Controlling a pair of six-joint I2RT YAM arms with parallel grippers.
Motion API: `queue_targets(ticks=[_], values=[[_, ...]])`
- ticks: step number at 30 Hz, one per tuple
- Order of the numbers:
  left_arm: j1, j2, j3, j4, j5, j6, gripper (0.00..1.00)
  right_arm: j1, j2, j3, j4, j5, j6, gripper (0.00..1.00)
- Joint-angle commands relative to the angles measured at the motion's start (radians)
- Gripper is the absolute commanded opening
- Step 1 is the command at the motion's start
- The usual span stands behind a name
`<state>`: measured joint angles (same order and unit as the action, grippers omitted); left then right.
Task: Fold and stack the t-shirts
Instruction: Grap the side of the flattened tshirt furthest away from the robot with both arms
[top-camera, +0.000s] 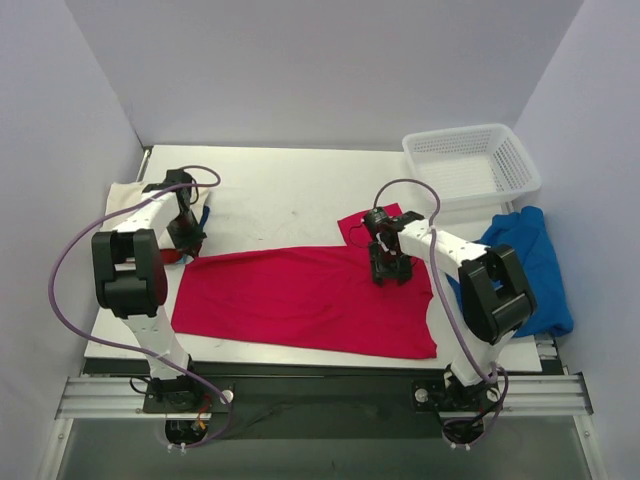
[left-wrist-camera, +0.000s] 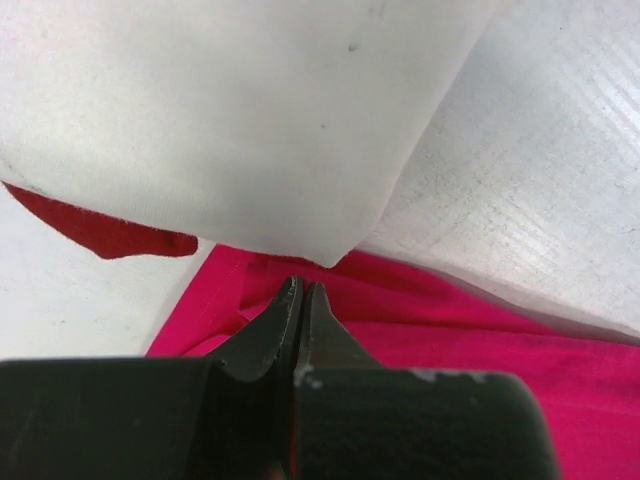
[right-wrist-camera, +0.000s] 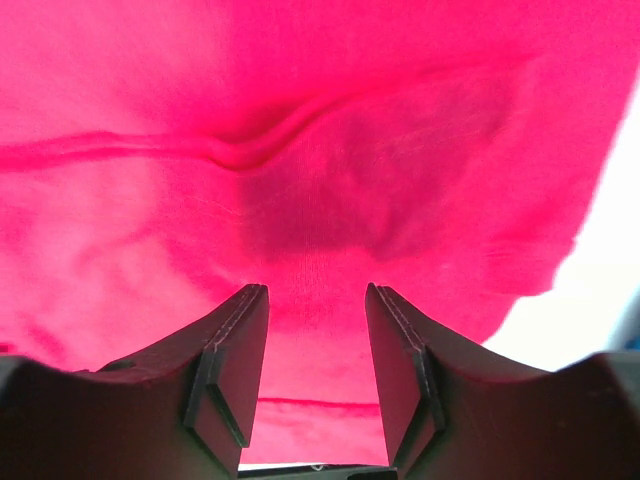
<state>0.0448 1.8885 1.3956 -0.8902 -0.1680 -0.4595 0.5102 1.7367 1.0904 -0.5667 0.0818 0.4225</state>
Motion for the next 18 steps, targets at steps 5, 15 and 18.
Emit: queue_targets(ticks=[5, 15, 18], values=[[0.003, -0.035, 0.028, -0.003, -0.015, 0.002, 0.0, -0.096, 0.067, 0.29, -0.064, 0.119, -0.045, 0.47], [0.006, -0.029, 0.028, 0.0, -0.004, 0.01, 0.0, -0.205, 0.389, 0.664, -0.064, 0.13, -0.108, 0.47], [0.009, -0.026, 0.028, 0.0, -0.001, 0.01, 0.0, -0.222, 0.441, 0.715, -0.045, 0.133, -0.119, 0.47]])
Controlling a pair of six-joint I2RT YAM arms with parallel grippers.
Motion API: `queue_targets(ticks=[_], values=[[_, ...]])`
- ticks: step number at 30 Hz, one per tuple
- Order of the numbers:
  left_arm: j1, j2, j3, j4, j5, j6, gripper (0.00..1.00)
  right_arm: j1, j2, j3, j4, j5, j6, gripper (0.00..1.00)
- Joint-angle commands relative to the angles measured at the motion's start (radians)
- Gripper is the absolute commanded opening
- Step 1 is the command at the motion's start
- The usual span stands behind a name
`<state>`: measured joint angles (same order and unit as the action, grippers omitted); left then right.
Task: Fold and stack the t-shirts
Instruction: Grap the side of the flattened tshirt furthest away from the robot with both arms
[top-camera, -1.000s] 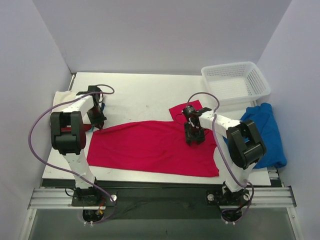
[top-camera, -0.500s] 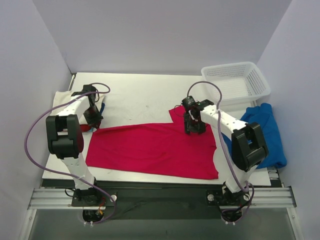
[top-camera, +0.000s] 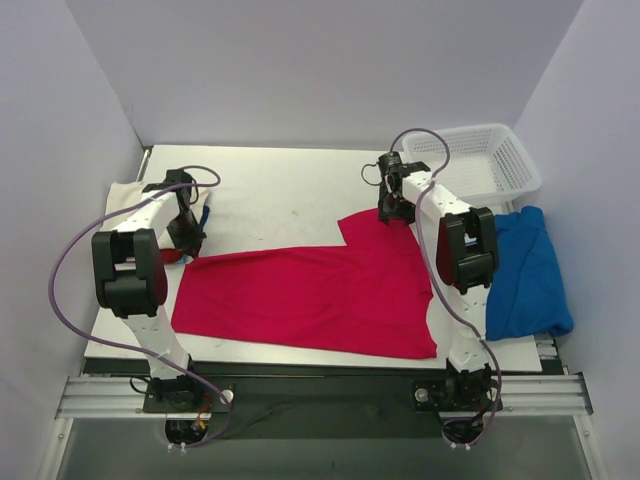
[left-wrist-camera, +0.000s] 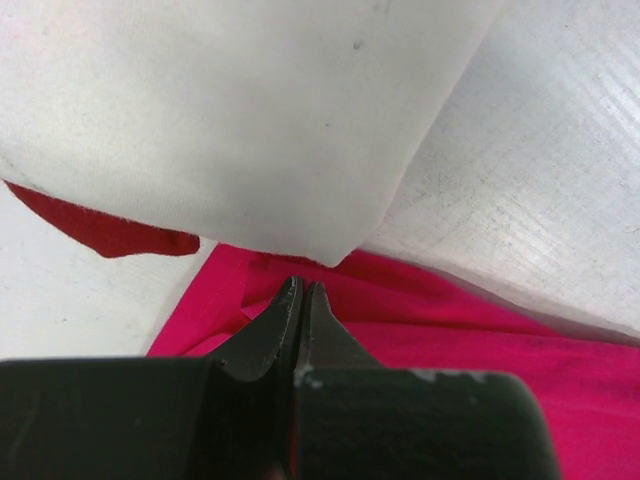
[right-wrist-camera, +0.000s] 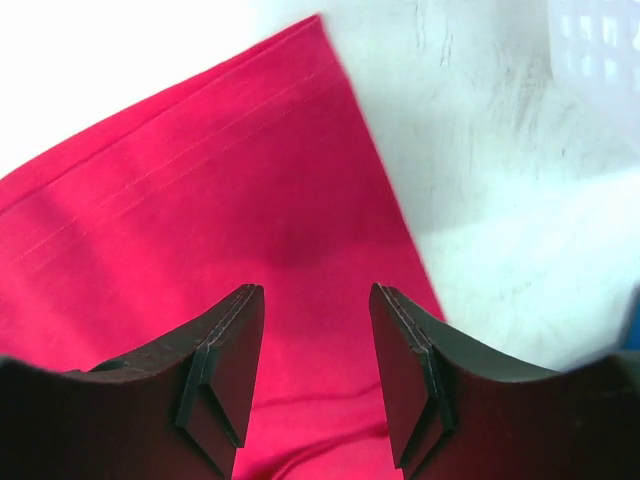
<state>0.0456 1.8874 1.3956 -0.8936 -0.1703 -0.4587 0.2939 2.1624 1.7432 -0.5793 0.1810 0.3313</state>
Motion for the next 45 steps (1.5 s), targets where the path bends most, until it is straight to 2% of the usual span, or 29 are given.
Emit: queue_targets(ticks=[1, 16, 29, 42, 45], values=[[0.007, -0.024, 0.028, 0.004, 0.003, 0.009, 0.0, -0.009, 0.03, 0.07, -0.021, 0.04, -0.032, 0.47], [0.007, 0.002, 0.063, -0.014, 0.008, 0.012, 0.0, -0.052, 0.174, 0.257, 0.041, 0.048, -0.029, 0.47], [0.033, -0.019, 0.065, -0.024, -0.06, -0.026, 0.0, -0.078, 0.254, 0.337, 0.019, -0.047, -0.029, 0.46], [0.042, -0.001, 0.088, -0.027, -0.058, -0.037, 0.0, -0.072, 0.332, 0.43, -0.05, -0.103, -0.04, 0.34], [0.048, 0.001, 0.088, -0.027, -0.057, -0.034, 0.0, -0.064, 0.336, 0.441, -0.065, -0.103, -0.038, 0.22]])
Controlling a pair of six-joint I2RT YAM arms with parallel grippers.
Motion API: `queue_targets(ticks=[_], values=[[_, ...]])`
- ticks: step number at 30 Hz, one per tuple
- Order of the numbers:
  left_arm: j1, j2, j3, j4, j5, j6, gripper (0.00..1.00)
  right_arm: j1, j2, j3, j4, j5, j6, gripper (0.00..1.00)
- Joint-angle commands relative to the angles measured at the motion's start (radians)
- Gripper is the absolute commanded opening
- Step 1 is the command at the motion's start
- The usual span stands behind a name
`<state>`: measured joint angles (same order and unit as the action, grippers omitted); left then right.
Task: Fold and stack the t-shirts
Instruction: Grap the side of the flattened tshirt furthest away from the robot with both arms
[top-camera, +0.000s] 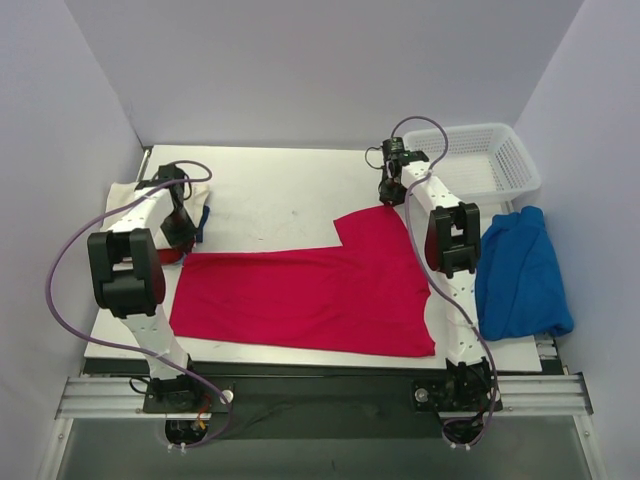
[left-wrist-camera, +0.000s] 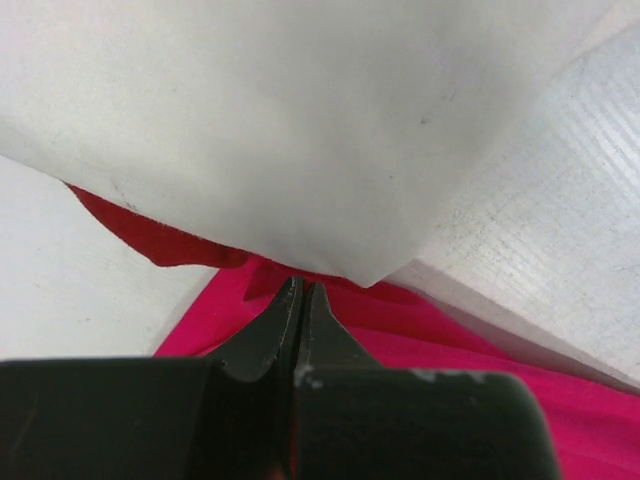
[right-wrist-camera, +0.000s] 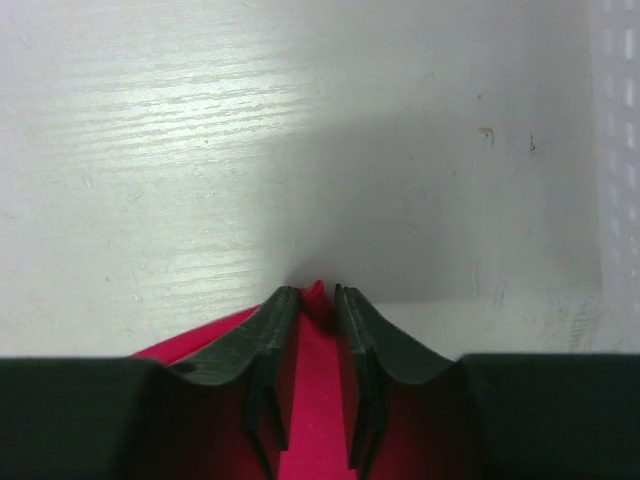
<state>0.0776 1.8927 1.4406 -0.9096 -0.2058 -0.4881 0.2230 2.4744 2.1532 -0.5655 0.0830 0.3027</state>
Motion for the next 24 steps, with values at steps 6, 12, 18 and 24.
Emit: queue_targets(ticks=[6, 12, 18, 24], values=[[0.021, -0.004, 0.041, -0.003, -0.011, -0.001, 0.0, 0.01, 0.014, 0.027, -0.086, 0.043, -0.005, 0.0], [0.021, 0.028, 0.092, 0.014, 0.042, 0.014, 0.0, -0.004, -0.043, 0.053, -0.085, 0.11, -0.004, 0.0], [0.019, 0.068, 0.182, 0.031, 0.104, 0.016, 0.0, -0.037, -0.109, 0.08, -0.085, 0.11, -0.016, 0.0], [0.017, 0.115, 0.262, 0.067, 0.189, 0.023, 0.0, -0.053, -0.16, 0.085, -0.085, 0.109, -0.031, 0.0]])
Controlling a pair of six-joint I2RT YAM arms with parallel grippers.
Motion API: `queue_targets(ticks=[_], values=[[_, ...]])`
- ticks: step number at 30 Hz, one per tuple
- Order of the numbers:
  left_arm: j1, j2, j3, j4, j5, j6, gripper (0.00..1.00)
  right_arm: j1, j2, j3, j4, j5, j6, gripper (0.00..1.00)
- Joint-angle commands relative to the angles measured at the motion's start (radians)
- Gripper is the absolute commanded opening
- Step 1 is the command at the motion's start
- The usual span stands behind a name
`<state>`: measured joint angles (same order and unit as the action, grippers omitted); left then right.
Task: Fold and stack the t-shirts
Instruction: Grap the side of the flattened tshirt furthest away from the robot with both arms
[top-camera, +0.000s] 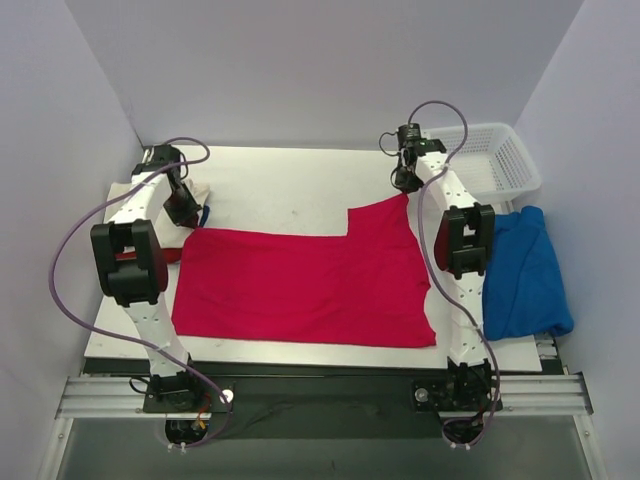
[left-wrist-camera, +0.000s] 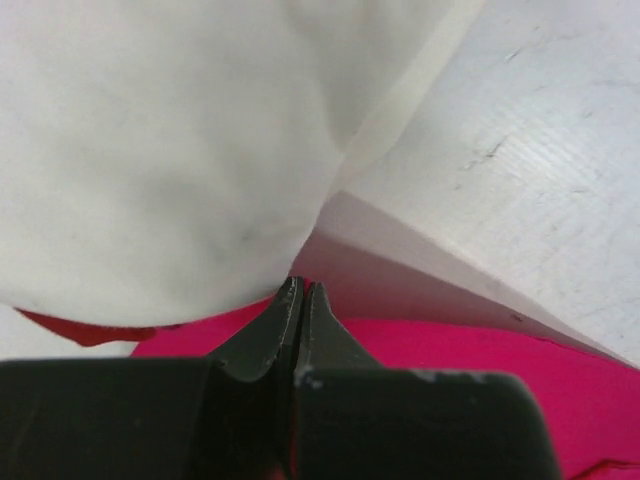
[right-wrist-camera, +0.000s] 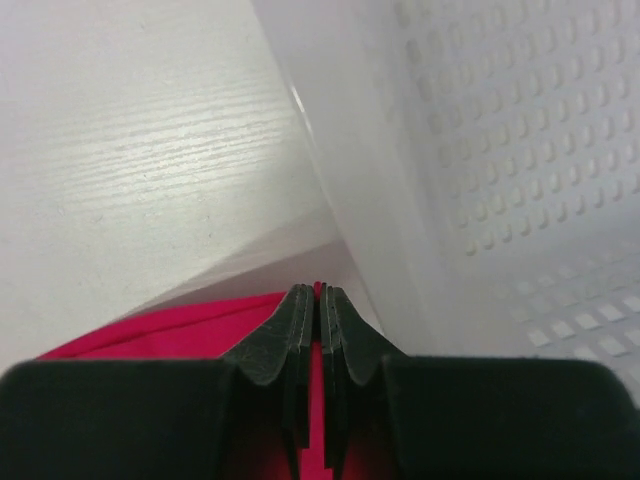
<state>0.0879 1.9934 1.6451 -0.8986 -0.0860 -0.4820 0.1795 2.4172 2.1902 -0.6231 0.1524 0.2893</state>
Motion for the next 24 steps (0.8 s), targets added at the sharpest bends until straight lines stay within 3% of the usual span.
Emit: queue_targets(ticks=[1, 6, 15, 24], values=[[0.006, 0.025, 0.068, 0.062, 0.08, 0.017, 0.0, -0.011, -0.115, 0.048, -0.027, 0.038, -0.018, 0.0], [0.003, 0.05, 0.088, 0.096, 0.141, 0.016, 0.0, -0.011, -0.156, 0.031, -0.024, 0.044, -0.024, 0.0], [0.003, 0.039, 0.078, 0.078, 0.118, 0.023, 0.0, -0.009, -0.291, -0.092, -0.012, 0.045, -0.015, 0.0], [0.004, -0.039, -0.004, 0.072, 0.1, 0.026, 0.0, -0.009, -0.556, -0.415, 0.017, 0.027, 0.037, 0.0]])
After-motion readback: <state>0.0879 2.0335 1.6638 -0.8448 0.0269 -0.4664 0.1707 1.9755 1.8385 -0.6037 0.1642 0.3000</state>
